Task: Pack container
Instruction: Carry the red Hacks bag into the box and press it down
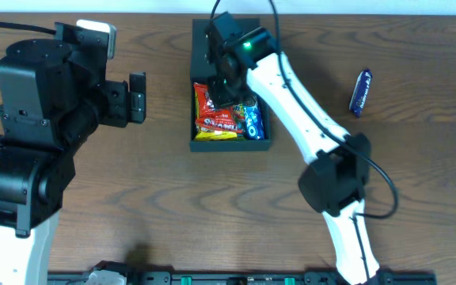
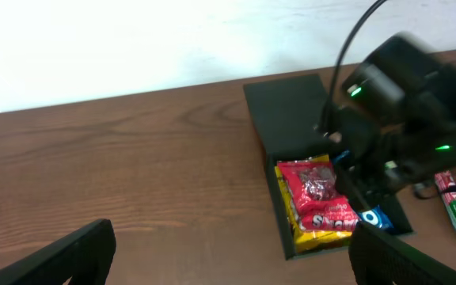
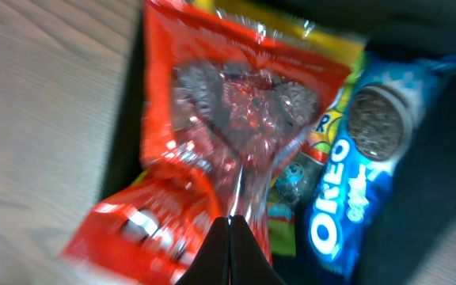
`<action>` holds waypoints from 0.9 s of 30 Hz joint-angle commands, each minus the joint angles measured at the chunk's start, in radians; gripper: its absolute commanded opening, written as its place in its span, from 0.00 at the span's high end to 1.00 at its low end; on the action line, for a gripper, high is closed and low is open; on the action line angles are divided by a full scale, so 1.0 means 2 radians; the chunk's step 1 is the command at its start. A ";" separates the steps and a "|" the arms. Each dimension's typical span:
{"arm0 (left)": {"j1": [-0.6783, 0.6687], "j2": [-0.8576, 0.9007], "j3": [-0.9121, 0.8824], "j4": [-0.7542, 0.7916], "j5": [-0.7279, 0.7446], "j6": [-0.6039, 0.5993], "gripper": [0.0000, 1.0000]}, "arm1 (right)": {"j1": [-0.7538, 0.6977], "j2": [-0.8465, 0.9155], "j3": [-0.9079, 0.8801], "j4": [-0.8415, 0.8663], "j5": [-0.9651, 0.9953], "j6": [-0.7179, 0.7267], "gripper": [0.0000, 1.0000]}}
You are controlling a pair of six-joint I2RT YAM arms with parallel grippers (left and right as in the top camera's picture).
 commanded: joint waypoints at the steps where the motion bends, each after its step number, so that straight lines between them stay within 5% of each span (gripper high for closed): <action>1: 0.002 -0.001 -0.003 0.001 -0.003 -0.006 0.05 | 0.004 0.034 -0.003 -0.001 -0.004 -0.022 0.99; 16: 0.002 -0.001 -0.003 0.000 -0.003 -0.013 0.05 | 0.028 0.067 -0.002 0.006 -0.043 -0.046 0.99; 27: 0.002 0.002 -0.003 -0.012 -0.005 -0.013 0.05 | 0.027 0.056 -0.002 0.030 -0.170 -0.082 0.99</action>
